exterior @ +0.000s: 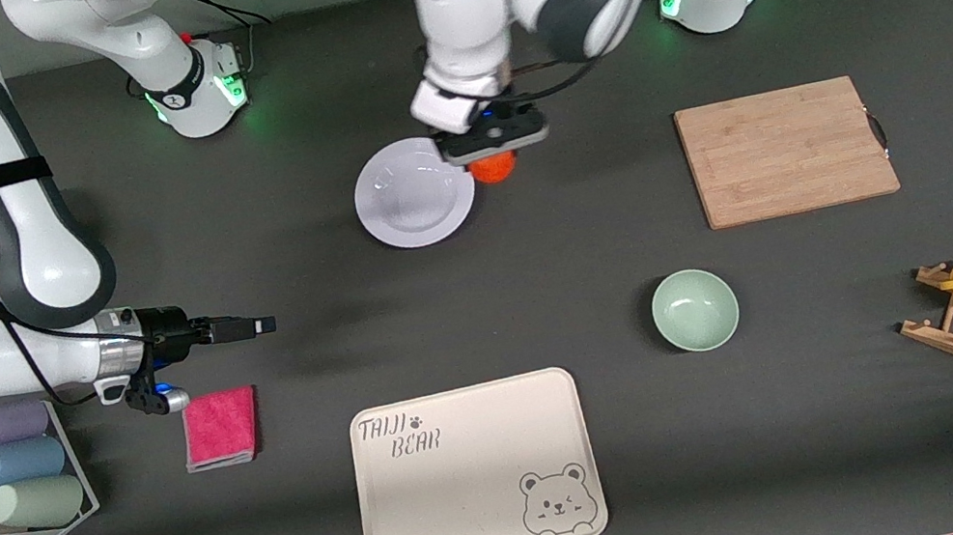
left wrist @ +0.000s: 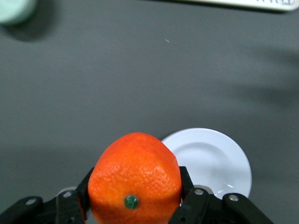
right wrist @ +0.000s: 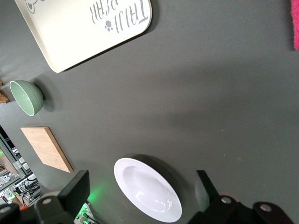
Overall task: Place orange and plate with both arms
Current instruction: 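Lower the orange onto the white plate and open the left gripper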
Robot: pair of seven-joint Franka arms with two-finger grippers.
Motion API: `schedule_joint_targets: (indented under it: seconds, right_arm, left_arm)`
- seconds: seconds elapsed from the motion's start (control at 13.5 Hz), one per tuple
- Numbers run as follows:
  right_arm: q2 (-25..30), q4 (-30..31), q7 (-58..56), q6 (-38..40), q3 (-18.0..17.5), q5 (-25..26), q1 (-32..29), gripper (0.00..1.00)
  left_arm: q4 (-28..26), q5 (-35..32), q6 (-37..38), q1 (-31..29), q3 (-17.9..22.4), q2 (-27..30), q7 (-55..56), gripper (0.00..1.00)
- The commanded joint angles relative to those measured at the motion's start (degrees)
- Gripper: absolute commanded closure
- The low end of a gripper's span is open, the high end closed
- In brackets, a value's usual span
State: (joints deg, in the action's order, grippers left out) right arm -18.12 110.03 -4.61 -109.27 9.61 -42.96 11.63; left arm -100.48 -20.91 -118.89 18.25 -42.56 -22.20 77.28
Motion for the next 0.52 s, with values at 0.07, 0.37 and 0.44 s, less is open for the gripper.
schedule_joint_targets:
  seconds: [0.07, 0.37, 0.44]
  right_arm:
    - [0.4, -0.2, 0.7, 0.1, 0.2, -0.9, 0.5, 0.0]
    - [0.0, 0.1, 1.0, -0.2, 0.2, -1.3, 1.0, 0.0]
    - [-0.1, 0.3, 1.1, -0.2, 0.2, -2.3, 1.0, 0.0]
  left_arm:
    - [9.9, -6.3, 1.3, 10.9, 3.6, -13.6, 8.2, 0.66]
    - [11.7, -5.9, -3.8, 20.7, 11.3, -19.7, 9.8, 0.66]
    - [11.8, -6.4, -5.2, 21.6, 12.2, -20.8, 11.0, 0.66]
